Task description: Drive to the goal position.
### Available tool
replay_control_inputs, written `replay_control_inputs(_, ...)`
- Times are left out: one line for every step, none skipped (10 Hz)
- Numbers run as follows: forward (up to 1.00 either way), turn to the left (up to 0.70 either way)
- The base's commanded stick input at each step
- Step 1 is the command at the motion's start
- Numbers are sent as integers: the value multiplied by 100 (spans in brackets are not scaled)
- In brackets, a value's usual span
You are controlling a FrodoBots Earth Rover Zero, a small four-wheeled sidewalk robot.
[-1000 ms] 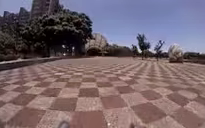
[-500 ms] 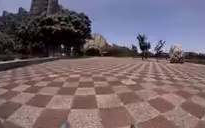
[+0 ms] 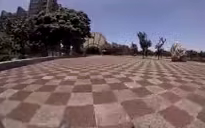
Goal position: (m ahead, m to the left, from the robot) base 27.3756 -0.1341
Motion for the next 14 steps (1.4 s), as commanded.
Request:
replay_control_inputs(70,0)
replay_control_inputs(70,0)
replay_control_inputs(70,0)
replay_control_inputs(70,0)
replay_control_inputs(70,0)
replay_control_inputs(70,0)
replay_control_inputs(70,0)
replay_control_inputs(70,0)
replay_control_inputs(70,0)
replay_control_inputs(70,0)
replay_control_inputs(70,0)
replay_control_inputs(70,0)
replay_control_inputs(70,0)
replay_control_inputs(70,0)
